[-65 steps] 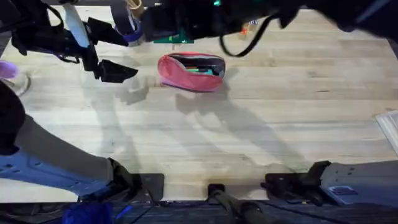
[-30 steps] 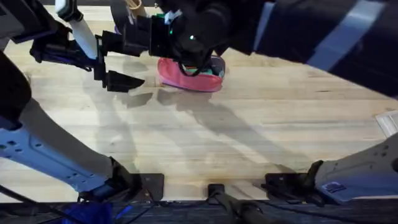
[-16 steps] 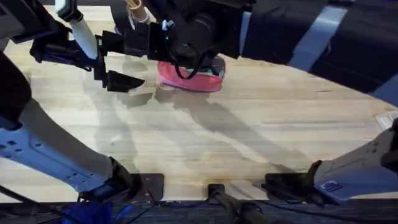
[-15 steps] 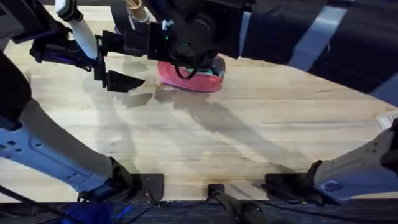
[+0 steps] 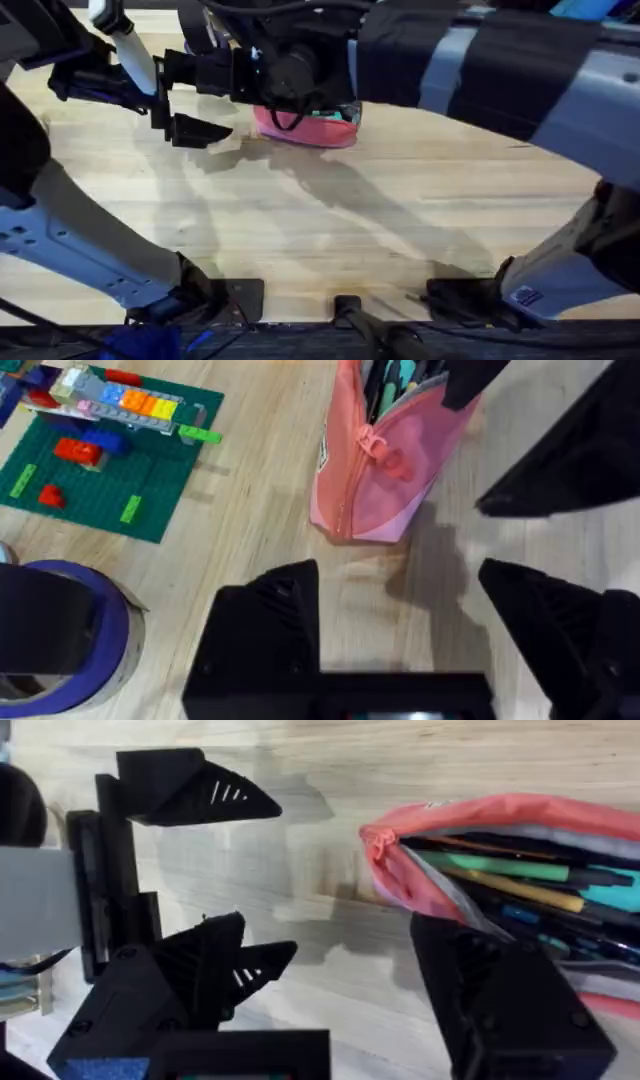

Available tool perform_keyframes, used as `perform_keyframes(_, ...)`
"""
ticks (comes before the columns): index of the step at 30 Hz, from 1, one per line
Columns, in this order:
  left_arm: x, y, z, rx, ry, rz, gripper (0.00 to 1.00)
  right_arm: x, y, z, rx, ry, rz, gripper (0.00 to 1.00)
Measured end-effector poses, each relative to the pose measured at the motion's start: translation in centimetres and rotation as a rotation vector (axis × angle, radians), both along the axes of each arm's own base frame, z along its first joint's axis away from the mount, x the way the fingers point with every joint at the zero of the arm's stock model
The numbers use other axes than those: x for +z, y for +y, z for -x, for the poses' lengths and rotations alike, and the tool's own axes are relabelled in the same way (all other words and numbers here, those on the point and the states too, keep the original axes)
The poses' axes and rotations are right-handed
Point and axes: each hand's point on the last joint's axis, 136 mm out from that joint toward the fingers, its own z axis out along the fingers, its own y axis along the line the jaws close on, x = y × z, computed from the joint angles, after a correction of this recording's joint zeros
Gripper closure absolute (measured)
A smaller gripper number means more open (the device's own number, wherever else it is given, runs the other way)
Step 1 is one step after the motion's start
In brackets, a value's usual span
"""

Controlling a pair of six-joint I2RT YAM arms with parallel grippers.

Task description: Unzip the bag, pick up the pens from the table one at a time and place them inside, then zip the bag closed.

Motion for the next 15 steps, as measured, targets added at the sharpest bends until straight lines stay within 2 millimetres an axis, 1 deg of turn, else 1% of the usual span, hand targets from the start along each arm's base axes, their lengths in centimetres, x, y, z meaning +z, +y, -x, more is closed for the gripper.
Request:
perform_keyframes(4,0.0,0.0,0.0,0.000,0.000,0.000,0.008,-0.9,0.4,-0.3,-0.001,0.001,0.004,0.004)
perform_keyframes(10,0.0,0.0,0.0,0.000,0.000,0.000,0.007,-3.4,1.2,-1.1,-0.004,0.012,0.019,0.005)
perform_keyframes(15,0.0,0.0,0.0,0.000,0.000,0.000,0.008,-4.9,1.2,-2.1,-0.028,-0.003,0.039,0.005)
